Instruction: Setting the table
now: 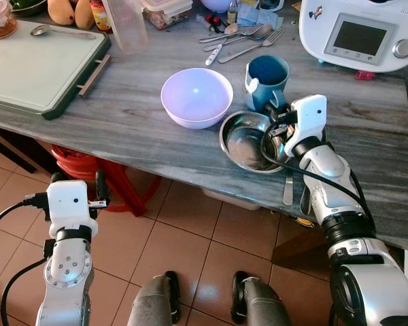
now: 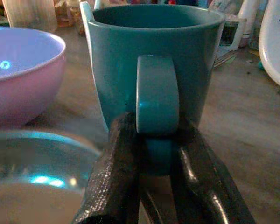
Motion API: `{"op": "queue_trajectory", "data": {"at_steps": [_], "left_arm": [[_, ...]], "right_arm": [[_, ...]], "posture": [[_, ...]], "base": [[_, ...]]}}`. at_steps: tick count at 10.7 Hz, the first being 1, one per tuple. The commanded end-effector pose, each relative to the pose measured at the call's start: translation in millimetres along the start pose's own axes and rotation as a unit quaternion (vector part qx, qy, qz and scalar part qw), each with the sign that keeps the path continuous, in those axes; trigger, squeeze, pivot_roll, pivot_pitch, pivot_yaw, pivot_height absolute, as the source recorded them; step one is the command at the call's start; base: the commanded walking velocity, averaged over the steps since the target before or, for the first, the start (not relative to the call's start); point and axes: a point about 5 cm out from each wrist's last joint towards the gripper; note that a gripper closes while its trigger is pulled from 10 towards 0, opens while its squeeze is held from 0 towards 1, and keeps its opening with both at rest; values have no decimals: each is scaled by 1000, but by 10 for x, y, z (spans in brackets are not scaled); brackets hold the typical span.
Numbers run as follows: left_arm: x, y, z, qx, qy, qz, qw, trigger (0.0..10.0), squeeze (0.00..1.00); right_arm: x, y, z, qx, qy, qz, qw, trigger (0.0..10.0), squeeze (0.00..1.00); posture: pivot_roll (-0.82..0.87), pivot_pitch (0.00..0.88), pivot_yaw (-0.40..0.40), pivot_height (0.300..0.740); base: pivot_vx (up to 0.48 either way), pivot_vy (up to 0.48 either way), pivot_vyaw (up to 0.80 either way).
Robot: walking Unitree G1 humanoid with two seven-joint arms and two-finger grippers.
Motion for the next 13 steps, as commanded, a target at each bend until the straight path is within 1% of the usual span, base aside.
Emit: {"op": "queue_trajectory", "data": {"at_steps": [1,3,4,5,6,9,10,13], "left_arm": [[-9,7,-28,5,7,-2,1000,10000,0],[-3,-3,-28,3,6,-1,1000,10000,0],[4,-7,-25,3,6,-1,1000,10000,0],[14,-12,-20,2,5,-1,1000,10000,0],[20,-19,-16,0,4,-1,1000,10000,0],[22,-31,-15,-3,5,-3,1000,10000,0],[28,-37,-15,-3,4,-5,1000,10000,0],[35,-40,-7,-4,2,-6,1000,10000,0]], "right_arm": [[40,8,109,-1,-26,2,1000,10000,0],[55,13,189,3,-47,0,999,10000,0],[58,5,206,1,-48,-3,999,10000,0],[50,-1,190,-2,-41,-6,999,10000,0],[4,-18,133,-13,-24,-17,999,10000,0],[-67,2,53,3,-14,-16,1000,10000,0],[-93,53,-2,10,-5,-9,1000,10000,0],[-115,77,-56,10,10,-7,1000,10000,0]], "posture": [[90,241,46,740],[86,237,45,740],[83,236,44,740],[80,235,42,740],[79,235,40,740],[72,237,40,740],[71,237,42,740],[71,236,42,740]], "base": [[0,0,0],[0,0,0],[0,0,0],[0,0,0],[0,0,0],[0,0,0],[0,0,0],[0,0,0]]}}
Point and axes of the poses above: a point about 5 cm out from each wrist's last joint towards the gripper, its own x axis pointing out of the wrist towards the gripper, its own z axis along the axis of the wrist's last joint, y = z × x, and after that the axes turned 12 degrees about x, right-handed
